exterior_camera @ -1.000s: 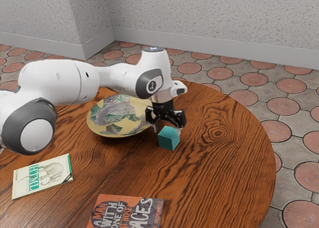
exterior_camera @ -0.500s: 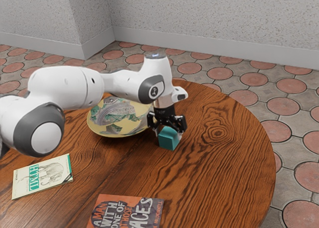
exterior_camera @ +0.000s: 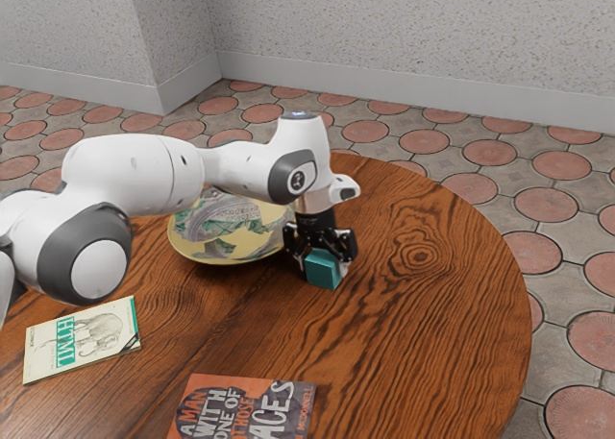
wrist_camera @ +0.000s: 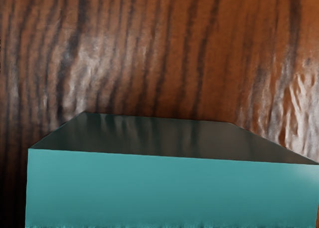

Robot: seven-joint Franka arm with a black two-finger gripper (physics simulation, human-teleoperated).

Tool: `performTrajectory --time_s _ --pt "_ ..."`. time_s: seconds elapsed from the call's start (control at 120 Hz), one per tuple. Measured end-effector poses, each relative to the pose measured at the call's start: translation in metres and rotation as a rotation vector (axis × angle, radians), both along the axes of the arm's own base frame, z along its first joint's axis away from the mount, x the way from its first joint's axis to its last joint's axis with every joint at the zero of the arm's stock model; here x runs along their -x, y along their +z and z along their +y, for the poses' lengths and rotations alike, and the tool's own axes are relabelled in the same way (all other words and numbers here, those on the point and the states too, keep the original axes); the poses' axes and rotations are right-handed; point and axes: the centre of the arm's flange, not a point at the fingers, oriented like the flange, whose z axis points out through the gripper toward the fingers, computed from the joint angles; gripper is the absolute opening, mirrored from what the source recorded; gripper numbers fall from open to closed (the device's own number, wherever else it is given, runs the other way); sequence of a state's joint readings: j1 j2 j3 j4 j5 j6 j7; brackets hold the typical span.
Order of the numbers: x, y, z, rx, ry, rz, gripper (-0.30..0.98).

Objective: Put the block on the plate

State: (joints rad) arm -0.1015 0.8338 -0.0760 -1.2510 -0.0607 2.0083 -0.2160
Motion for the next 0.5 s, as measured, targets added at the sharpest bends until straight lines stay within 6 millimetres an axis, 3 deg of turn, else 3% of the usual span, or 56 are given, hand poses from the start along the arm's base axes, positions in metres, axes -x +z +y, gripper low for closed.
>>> performTrajectory --time_s 0.5 --pt "0.0022 -0.0026 0.0036 0.011 -0.010 0.022 0.41"
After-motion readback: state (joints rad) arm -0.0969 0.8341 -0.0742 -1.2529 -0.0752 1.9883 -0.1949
